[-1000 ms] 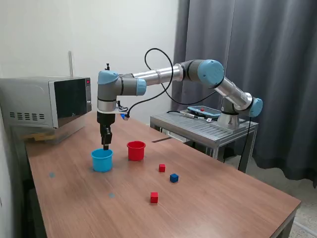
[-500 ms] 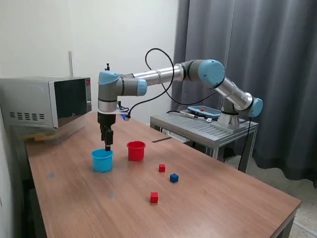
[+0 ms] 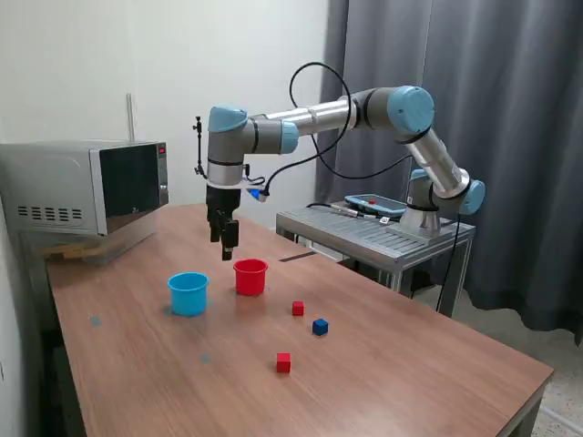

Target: Place red objects in the red bin, and blue objects in the blue bin.

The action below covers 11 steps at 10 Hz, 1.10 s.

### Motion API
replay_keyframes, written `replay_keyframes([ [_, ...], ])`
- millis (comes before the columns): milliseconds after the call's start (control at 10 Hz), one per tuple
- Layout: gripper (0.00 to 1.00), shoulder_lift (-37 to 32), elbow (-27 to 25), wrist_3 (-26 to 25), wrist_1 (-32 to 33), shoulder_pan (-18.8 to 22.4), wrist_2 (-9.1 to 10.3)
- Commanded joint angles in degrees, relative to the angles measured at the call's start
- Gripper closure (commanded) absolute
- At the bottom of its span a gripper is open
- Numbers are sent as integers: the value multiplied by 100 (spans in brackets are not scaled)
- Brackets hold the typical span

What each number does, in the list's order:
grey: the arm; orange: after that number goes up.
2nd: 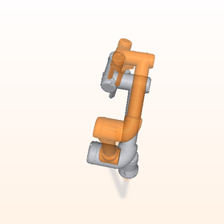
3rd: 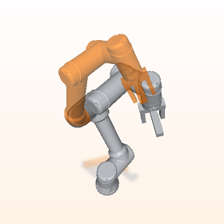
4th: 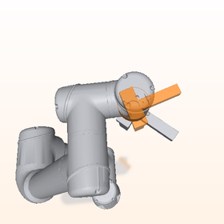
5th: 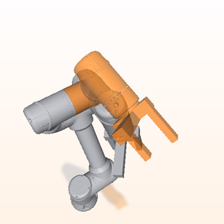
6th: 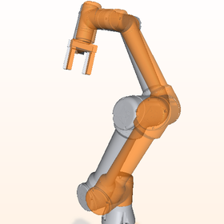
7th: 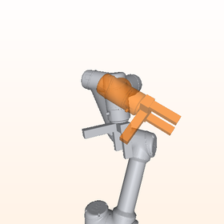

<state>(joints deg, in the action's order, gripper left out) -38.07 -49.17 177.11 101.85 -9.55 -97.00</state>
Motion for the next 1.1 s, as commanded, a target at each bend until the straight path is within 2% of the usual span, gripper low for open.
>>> replay_keyframes([
  [0, 0, -436, -513, -18, -8, 408, -3],
  [100, 0, -446, -532, -184, -86, 593, -11],
  [200, 0, -481, -532, -612, -504, 690, 23],
  [500, 0, -499, -707, -774, -588, 927, 59],
  [600, 0, -473, -708, -766, -579, 1024, 320],
  [700, 0, -438, -717, -765, -579, 1164, 470],
  [800, 0, -429, -839, -765, -562, 1253, 472],
  [1000, 0, -464, -1408, -948, -465, 1350, 489],
])
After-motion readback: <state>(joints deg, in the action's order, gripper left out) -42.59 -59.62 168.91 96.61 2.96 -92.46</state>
